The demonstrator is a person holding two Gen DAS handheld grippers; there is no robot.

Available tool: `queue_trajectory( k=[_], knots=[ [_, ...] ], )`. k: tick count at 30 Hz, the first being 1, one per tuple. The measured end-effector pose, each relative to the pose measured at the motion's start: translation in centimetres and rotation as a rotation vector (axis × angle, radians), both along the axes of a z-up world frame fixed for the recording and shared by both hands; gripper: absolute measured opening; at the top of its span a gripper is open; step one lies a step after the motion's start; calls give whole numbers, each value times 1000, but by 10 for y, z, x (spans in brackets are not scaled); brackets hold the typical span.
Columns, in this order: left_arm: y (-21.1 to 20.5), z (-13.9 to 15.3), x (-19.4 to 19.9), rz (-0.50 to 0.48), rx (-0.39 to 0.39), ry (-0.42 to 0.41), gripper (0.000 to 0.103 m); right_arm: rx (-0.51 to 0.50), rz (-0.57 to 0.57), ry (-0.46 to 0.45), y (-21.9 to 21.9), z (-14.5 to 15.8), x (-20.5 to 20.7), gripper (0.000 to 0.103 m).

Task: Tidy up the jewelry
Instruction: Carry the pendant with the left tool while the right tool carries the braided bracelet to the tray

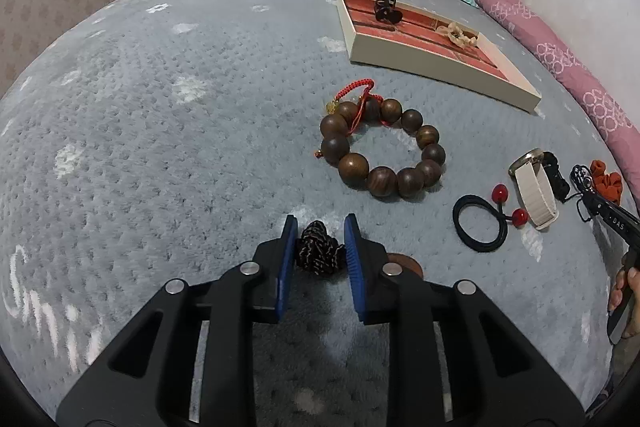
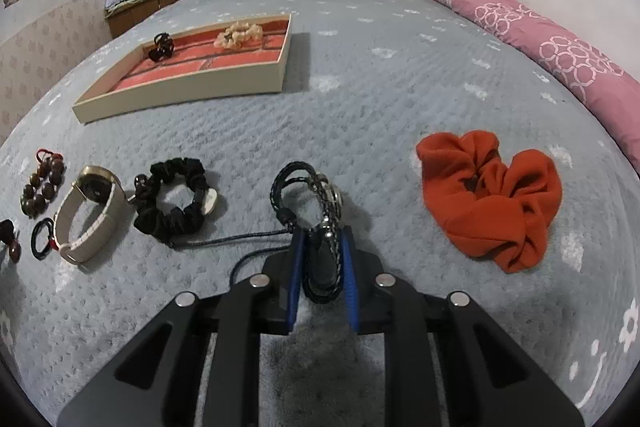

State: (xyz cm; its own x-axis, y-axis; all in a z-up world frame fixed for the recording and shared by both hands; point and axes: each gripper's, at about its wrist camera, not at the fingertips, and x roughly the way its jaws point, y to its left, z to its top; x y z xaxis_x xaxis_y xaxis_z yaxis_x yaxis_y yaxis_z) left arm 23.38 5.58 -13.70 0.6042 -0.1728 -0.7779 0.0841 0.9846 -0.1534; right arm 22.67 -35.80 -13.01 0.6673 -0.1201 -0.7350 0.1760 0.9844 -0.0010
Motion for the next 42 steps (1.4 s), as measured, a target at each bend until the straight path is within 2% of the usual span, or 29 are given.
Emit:
queue_trajectory(
  k=[13,21,26,32,35,42],
  knots=[
    [-7,24,9,-6,26,-55,22,-2,-9,-57,1,23,5,19],
    [-20,55,33,-29,35,-111,21,8,1,-86,5,41,31,19],
    [-35,81,63,-39,54,-162,21,16,13,-120,9,59,56,19],
    [-60,108,116,-51,63,-204,21,17,42,-147,22,84,105,19],
    [-73,110,150,-59,46,-191,21,23,56,-148,30,91,134,19],
    [-105,104,224,-67,62,-177,21,47,74,-138,45,88,205,19]
  ],
)
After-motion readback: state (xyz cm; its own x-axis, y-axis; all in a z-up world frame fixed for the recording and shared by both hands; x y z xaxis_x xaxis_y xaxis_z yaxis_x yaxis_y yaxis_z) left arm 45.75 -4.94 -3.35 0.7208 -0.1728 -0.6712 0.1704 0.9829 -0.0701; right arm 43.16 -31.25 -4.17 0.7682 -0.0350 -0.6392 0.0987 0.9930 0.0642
